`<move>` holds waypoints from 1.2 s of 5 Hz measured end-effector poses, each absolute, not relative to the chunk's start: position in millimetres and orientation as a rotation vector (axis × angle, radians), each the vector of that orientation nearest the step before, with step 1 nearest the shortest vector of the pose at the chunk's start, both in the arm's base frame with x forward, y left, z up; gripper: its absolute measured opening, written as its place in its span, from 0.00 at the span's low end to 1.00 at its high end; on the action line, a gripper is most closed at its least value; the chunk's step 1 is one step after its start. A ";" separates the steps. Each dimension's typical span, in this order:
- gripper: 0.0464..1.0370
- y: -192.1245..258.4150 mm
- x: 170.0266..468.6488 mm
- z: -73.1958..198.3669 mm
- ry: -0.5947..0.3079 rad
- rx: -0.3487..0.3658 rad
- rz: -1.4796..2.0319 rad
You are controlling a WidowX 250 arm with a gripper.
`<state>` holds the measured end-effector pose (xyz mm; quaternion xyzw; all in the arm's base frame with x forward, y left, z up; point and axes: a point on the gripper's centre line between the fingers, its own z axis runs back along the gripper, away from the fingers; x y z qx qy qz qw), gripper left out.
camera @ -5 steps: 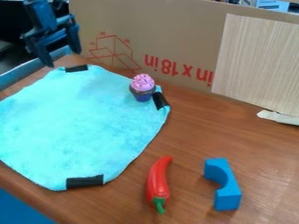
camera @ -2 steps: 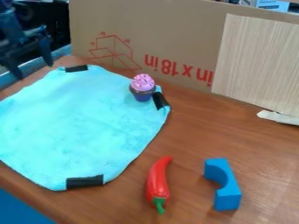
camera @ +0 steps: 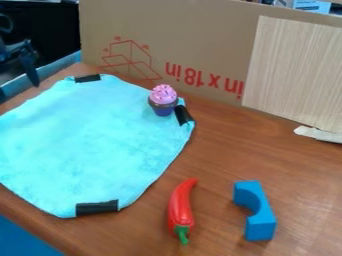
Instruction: Fold the cloth from bottom left to top right
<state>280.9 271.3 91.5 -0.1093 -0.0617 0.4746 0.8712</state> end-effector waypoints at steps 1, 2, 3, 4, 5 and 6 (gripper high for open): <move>0.96 275.5 265.1 83.4 -0.137 -0.213 0.970; 0.96 273.4 250.6 76.0 -0.153 -0.195 0.934; 0.96 269.7 238.5 68.8 -0.177 -0.177 0.900; 0.96 264.0 230.6 59.6 -0.197 -0.156 0.870; 0.96 267.2 227.5 62.2 -0.212 -0.114 0.866; 0.96 271.8 224.7 56.4 -0.226 -0.070 0.878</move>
